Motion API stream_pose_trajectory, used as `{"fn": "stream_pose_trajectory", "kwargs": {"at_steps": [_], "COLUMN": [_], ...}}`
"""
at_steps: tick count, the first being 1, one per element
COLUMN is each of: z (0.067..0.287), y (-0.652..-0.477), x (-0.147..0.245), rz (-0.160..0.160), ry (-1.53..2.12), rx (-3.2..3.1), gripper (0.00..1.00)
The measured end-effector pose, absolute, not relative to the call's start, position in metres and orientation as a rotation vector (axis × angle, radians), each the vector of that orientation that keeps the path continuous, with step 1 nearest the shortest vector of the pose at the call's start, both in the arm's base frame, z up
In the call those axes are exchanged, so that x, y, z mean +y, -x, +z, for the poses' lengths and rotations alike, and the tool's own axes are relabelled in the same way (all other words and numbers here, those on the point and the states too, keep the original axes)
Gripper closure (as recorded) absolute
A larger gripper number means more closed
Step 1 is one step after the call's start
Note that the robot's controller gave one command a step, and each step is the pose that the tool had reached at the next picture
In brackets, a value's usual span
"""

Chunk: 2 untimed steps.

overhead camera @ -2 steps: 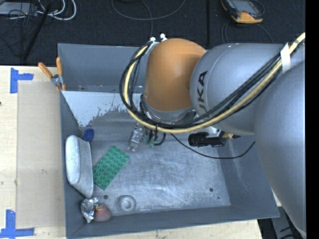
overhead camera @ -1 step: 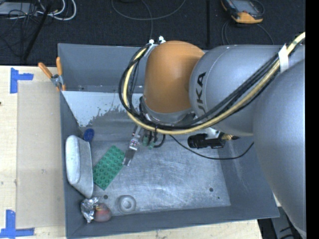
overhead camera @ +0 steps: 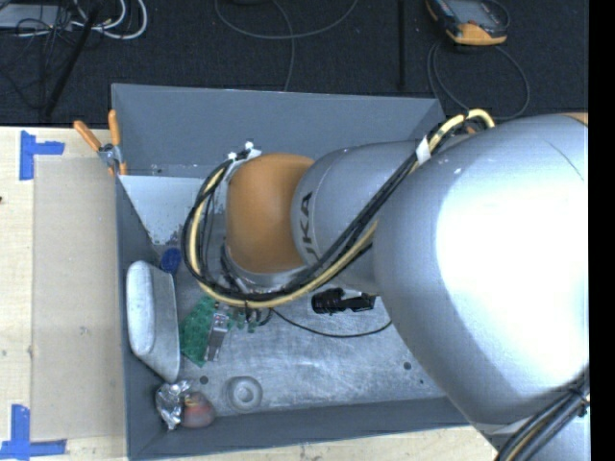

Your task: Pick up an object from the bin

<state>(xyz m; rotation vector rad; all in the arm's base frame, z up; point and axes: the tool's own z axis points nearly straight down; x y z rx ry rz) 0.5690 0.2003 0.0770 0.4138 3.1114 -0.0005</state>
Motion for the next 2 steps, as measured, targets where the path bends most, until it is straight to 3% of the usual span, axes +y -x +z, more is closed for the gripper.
{"fn": "stream_pose_trajectory", "kwargs": {"at_steps": [1, 2], "z": [0.081, 0.226], "y": [-0.57, -0.603], "x": [0.201, 0.185], "rz": [0.004, 0.002], "ry": [-0.412, -0.069], "rx": [3.106, 3.133], "gripper": [1.0, 1.0]}}
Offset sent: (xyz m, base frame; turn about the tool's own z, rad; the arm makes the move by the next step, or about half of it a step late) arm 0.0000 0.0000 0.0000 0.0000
